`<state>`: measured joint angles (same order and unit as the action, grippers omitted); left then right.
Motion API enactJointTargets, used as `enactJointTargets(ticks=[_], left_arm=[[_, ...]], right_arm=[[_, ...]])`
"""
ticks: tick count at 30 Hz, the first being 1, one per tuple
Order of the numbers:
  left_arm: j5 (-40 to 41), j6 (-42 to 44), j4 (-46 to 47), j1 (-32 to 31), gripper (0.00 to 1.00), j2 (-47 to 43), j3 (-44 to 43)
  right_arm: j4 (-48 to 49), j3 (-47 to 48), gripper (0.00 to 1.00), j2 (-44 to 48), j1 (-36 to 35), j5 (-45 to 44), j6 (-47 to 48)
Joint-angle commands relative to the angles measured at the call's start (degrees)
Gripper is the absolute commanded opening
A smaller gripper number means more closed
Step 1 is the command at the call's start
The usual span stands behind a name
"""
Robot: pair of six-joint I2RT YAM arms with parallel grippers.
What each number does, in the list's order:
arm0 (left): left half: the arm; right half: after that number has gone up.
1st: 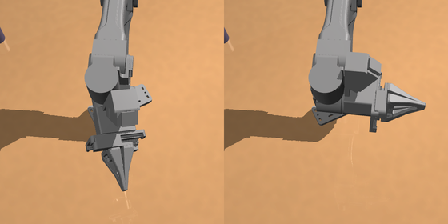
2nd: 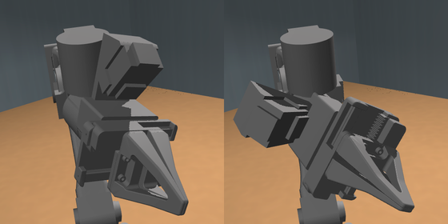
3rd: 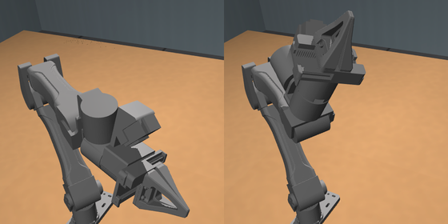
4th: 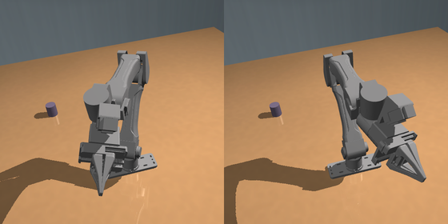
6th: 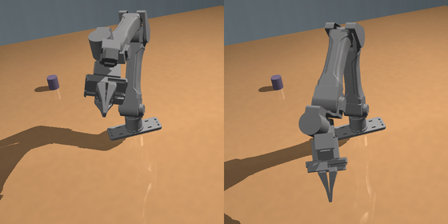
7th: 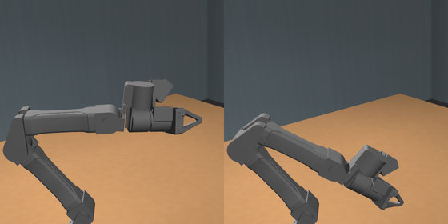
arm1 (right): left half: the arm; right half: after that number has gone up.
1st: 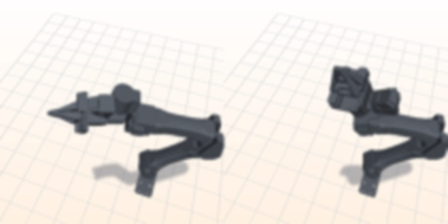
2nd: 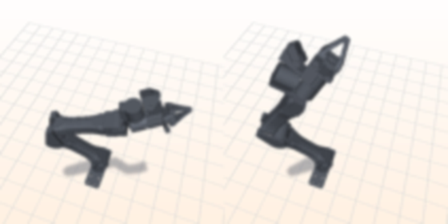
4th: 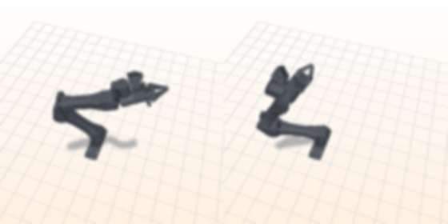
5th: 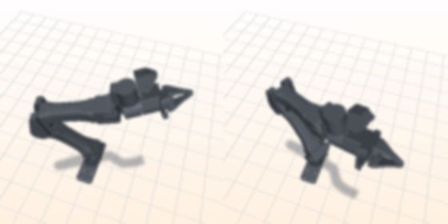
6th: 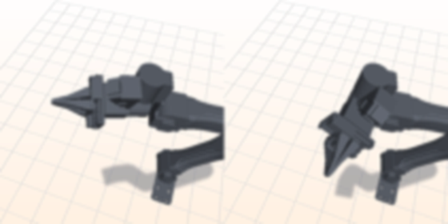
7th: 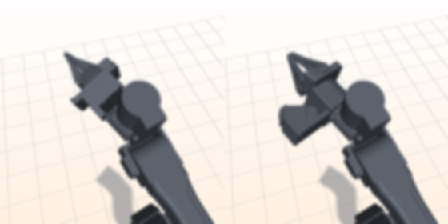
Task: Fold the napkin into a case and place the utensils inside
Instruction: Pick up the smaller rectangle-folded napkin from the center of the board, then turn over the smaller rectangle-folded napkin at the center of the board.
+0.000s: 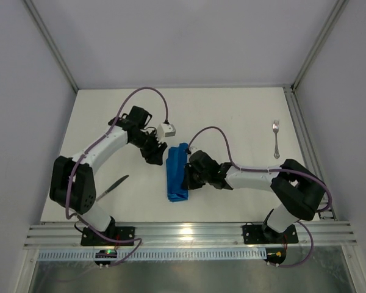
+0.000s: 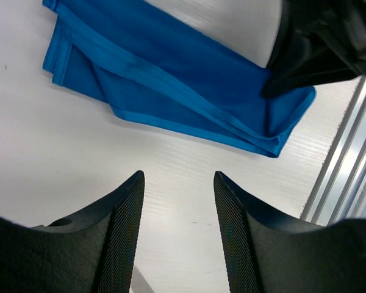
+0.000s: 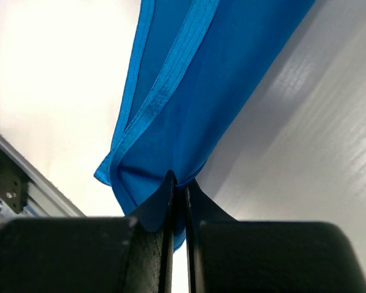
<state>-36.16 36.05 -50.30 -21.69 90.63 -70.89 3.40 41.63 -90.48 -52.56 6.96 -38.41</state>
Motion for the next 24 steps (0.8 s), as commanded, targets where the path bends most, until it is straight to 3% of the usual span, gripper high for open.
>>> enactJointTargets(ticks=[1, 13, 24], left_arm=[[4.96, -7.57, 5.92, -0.19, 0.50, 3.84, -0.56], [9.09, -8.72, 9.08, 0.77, 0.49, 4.47, -0.12], [9.53, -7.93, 8.56, 6.84, 0.49, 2.54, -0.47]], right_arm=[[-13.22, 5.30, 0.04, 1.36, 0.00, -3.35, 7.63], [-41.69, 18.13, 0.04, 1.89, 2.02, -16.08, 20.04], [-57.00, 25.08, 0.04, -2.33, 2.63, -29.97, 25.40]])
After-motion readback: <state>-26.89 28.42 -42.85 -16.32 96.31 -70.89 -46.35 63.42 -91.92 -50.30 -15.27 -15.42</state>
